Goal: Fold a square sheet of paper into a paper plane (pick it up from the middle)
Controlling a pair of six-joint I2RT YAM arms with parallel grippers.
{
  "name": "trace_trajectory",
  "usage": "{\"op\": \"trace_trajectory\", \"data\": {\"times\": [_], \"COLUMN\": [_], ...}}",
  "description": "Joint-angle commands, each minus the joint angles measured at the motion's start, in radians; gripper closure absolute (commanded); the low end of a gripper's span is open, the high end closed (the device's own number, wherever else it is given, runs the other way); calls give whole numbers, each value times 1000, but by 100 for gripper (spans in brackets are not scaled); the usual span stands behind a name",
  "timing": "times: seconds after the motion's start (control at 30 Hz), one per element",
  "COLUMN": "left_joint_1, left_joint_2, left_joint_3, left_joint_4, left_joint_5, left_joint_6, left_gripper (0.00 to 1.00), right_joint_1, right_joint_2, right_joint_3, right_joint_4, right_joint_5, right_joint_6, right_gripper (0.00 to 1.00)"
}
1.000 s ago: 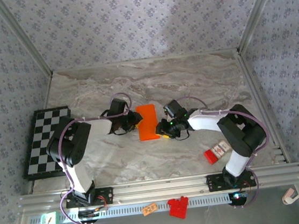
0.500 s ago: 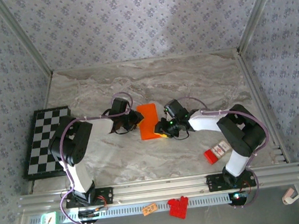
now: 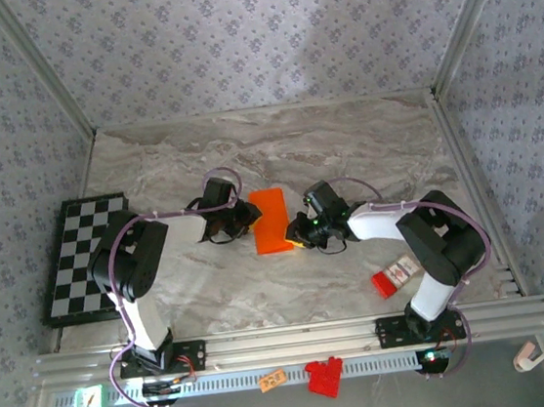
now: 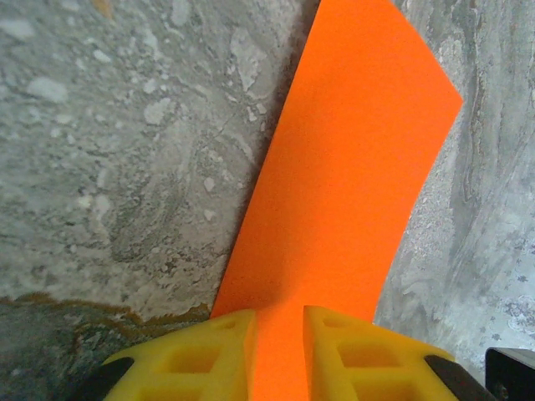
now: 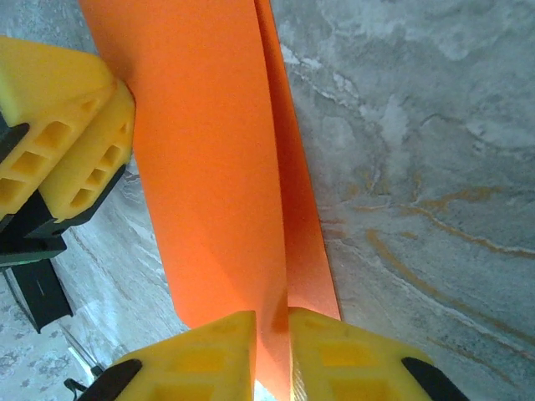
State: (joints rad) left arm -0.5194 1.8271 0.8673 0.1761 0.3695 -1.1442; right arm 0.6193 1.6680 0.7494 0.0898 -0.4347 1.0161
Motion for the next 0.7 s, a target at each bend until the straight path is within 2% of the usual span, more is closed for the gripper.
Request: {"op": "trace_trajectory", "data": {"times": [0.0, 0.17, 0.27, 0.43, 0.67], "left_joint_1": [-20, -22, -17, -9, 11], "left_joint_2": [38, -7, -50, -59, 4], "left_joint_3": [-24, -20, -23, 17, 40], "left_joint_4": [-123, -63, 37, 61, 59], "left_joint_5": [-28, -12, 18, 50, 100], "left_joint_6": [18, 78, 117, 167, 164], "left_gripper": [77, 76, 72, 68, 68], "right_joint_1": [-6, -10, -12, -19, -21], "right_joint_2": [-28, -35, -40, -54, -50], "right_joint_3": [-12, -6, 0, 11, 36], "right_joint_4": [10, -42, -85, -145, -224], "right_joint_5": [-4, 3, 10, 6, 8], "right_joint_6": [19, 10, -5, -23, -49], "right_gripper": [85, 94, 97, 98, 98]}}
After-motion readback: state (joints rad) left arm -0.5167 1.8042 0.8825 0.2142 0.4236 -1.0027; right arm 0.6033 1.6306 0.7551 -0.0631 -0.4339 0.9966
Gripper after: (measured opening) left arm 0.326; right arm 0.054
